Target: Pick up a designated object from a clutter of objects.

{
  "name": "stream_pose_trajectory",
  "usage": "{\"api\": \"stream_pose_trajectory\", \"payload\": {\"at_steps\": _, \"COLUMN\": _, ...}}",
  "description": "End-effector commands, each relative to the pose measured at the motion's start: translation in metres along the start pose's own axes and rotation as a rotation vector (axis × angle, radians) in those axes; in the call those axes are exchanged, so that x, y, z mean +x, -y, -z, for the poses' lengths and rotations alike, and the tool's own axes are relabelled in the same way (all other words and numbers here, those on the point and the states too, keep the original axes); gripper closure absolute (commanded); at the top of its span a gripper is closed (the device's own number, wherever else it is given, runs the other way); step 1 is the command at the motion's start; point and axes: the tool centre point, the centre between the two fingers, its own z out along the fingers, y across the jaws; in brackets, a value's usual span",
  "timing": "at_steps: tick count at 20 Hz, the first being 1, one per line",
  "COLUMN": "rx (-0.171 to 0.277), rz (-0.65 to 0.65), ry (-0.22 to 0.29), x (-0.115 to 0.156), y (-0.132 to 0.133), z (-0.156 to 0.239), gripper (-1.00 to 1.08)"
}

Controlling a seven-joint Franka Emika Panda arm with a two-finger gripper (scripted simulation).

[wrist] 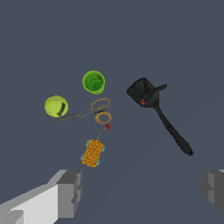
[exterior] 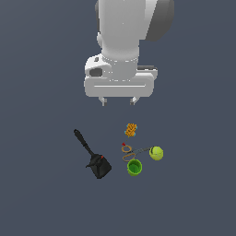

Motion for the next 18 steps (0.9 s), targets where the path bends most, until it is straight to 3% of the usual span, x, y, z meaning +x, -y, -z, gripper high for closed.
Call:
{"api": "stream_pose_trajectory", "payload": {"at_steps": 1, "rx": 0.000, "rz": 0.000, "ry": 0.000, "x": 0.000, "y": 0.000, "z": 0.000, "gripper": -0.92}}
{"api": "stream_pose_trajectory", "payload": {"at_steps": 10, "rx": 0.009, "rz": 0.068, "ry": 0.023, "x": -0.003, "y": 0.021, "z": -0.007, "gripper": -0.92}}
{"api": "stream_pose_trajectory", "payload": {"at_steps": 18, "rx": 0.011, "rz": 0.056, "ry": 0.023, "x": 0.001, "y": 0.020, "z": -0.011, "gripper": -0.92}}
